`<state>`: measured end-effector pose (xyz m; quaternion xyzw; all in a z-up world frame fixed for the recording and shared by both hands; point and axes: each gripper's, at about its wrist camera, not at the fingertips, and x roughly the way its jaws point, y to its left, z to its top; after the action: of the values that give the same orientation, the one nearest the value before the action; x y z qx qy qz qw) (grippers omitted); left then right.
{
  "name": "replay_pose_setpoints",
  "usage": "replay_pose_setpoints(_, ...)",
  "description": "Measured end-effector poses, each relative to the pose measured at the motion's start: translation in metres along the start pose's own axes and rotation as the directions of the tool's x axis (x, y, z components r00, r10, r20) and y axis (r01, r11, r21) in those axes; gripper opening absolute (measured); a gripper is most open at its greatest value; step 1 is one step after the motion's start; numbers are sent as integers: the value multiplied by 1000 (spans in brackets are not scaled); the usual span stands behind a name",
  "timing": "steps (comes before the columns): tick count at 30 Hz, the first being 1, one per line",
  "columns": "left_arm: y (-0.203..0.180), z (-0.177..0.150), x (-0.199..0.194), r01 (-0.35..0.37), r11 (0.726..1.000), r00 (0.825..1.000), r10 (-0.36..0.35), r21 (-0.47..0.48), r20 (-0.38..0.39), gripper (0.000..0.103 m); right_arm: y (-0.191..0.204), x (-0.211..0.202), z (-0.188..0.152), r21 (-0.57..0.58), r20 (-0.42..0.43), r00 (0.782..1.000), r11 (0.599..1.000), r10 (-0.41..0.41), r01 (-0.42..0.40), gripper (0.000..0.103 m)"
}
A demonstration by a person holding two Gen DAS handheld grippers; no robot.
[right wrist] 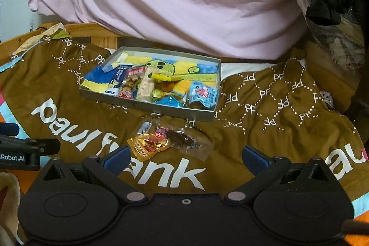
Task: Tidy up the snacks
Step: 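Lift both tools away and move toward the candy packs on the blanket, then grasp the gold duck-snack pack with left tool while right tool grasps the clear candy pack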
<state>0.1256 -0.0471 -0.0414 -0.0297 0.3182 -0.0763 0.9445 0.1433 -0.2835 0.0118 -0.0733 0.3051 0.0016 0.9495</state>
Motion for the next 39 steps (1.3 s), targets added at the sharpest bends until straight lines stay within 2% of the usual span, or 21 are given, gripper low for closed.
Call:
replay_pose_setpoints(12,-3,1,16,-14,999,999,16,37,-39,103,-8,12,5,49,-65,997,998,35,-32,102)
replay_pose_setpoints(21,-11,6,31,47,997,998,-45,68,-36,103,-16,24,19,59,-76,995,997,61,-57,102)
replay_pose_setpoints(26,-21,12,51,49,989,998,-45,141,-36,103,-29,48,37,24,-93,990,994,104,-102,102)
replay_pose_setpoints(28,-24,15,63,68,985,997,-61,161,-46,103,-36,62,42,3,-100,984,989,146,-147,102)
replay_pose_setpoints(31,-30,19,80,106,979,994,-99,174,-52,103,-44,91,44,-36,-172,970,983,170,-179,102)
replay_pose_setpoints(34,-37,24,94,134,969,991,-127,209,-44,103,-48,118,42,-67,-215,969,988,121,-138,102)
replay_pose_setpoints(36,-42,27,101,177,953,984,-173,245,-37,103,-51,129,43,-79,-213,967,984,138,-158,102)
replay_pose_setpoints(39,-52,32,110,273,905,961,-273,325,-46,103,-54,144,45,-97,-203,960,972,193,-216,102)
